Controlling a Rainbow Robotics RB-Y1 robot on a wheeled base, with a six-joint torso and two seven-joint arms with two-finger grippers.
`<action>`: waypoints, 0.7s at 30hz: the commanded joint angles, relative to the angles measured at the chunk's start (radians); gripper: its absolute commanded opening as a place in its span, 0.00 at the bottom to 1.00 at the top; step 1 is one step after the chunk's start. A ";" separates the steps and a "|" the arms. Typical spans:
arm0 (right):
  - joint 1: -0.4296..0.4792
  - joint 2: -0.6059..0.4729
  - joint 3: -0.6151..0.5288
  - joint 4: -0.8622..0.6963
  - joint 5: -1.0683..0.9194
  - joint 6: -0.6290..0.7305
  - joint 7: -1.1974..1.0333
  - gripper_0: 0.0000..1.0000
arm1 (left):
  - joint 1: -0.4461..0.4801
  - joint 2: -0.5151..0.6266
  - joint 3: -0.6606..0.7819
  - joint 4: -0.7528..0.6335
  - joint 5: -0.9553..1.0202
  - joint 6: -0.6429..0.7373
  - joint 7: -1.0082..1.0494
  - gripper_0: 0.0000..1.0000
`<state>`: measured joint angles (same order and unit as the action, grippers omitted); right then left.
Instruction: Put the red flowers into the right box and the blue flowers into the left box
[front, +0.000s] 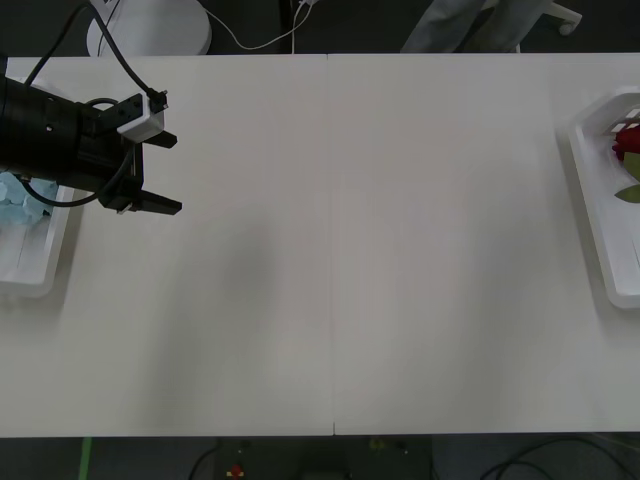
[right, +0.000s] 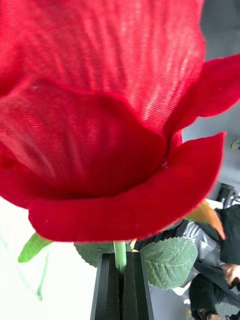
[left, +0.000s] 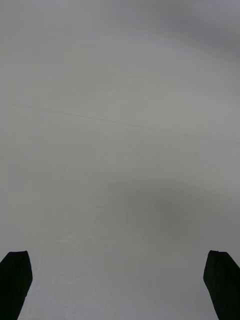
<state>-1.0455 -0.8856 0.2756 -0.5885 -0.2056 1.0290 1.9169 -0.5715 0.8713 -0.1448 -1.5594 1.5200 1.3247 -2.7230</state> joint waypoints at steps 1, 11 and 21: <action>-0.048 0.027 -0.018 0.052 0.023 -0.056 -0.015 0.00 | -0.042 -0.005 -0.007 -0.008 -0.004 -0.012 0.018 1.00; 0.032 0.062 -0.015 0.069 0.064 -0.165 -0.111 0.00 | -0.042 -0.005 -0.007 -0.008 -0.004 -0.012 0.018 1.00; 0.042 0.063 -0.015 0.081 0.075 -0.176 -0.121 0.01 | -0.042 -0.005 -0.007 -0.008 -0.004 -0.012 0.018 1.00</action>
<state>-1.0024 -0.8313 0.2756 -0.5073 -0.1447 0.8627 1.8079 -0.5715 0.8706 -0.1448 -1.5586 1.5196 1.3247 -2.7230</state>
